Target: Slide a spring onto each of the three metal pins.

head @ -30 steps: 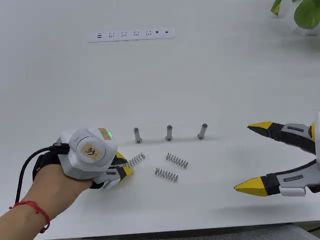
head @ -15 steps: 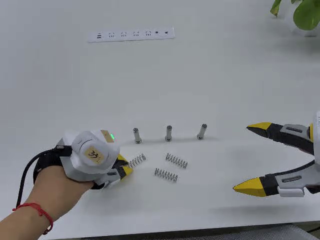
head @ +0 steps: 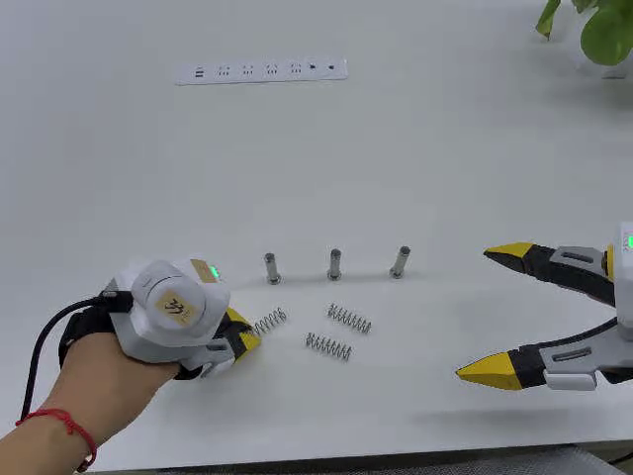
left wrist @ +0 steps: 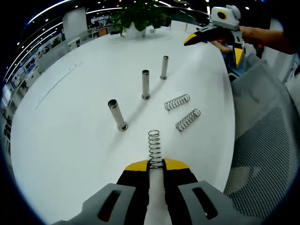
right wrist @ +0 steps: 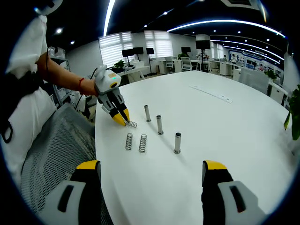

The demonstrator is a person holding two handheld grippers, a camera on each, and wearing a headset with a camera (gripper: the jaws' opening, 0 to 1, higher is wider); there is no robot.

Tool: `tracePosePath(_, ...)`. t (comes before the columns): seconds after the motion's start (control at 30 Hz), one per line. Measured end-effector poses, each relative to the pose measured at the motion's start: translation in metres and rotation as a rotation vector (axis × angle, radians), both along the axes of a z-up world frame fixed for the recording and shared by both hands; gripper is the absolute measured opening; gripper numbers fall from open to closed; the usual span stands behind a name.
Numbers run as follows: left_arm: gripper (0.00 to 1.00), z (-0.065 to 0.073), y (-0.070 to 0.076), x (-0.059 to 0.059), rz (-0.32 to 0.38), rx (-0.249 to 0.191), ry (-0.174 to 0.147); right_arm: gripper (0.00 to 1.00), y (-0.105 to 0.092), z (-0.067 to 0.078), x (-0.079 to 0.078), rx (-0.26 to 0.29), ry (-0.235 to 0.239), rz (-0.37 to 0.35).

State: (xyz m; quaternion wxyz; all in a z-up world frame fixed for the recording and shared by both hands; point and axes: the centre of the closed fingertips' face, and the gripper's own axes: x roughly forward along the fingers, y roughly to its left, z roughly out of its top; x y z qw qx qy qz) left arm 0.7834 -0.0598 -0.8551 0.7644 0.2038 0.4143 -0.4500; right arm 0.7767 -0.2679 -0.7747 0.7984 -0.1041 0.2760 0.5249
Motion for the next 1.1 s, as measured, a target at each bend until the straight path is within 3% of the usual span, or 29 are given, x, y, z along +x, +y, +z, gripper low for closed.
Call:
tracePosePath(0.23, 0.11, 0.011, 0.000, 0.000, 0.035, -0.069, -0.003, 0.89, 0.002, 0.006, 0.002, -0.005, -0.016, 0.006)
tracePosePath(0.47, 0.11, 0.043, -0.005, -0.001, 0.070, -0.163, -0.044, 0.86, 0.013, 0.027, 0.003, 0.028, -0.037, 0.012)
tracePosePath(0.67, 0.11, 0.082, -0.022, -0.001, 0.096, -0.283, -0.088, 0.77, 0.043, 0.061, 0.006, 0.128, -0.035, 0.013)
tracePosePath(0.87, 0.11, 0.112, -0.043, -0.004, 0.107, -0.391, -0.117, 0.71, 0.076, 0.076, 0.007, 0.186, -0.028, 0.015)
tracePosePath(0.93, 0.11, 0.121, -0.049, -0.004, 0.110, -0.423, -0.127, 0.67, 0.086, 0.080, 0.008, 0.238, 0.027, -0.018)
tracePosePath(1.1, 0.11, 0.138, -0.063, -0.004, 0.101, -0.489, -0.156, 0.57, 0.098, 0.091, 0.018, 0.356, 0.084, -0.081)
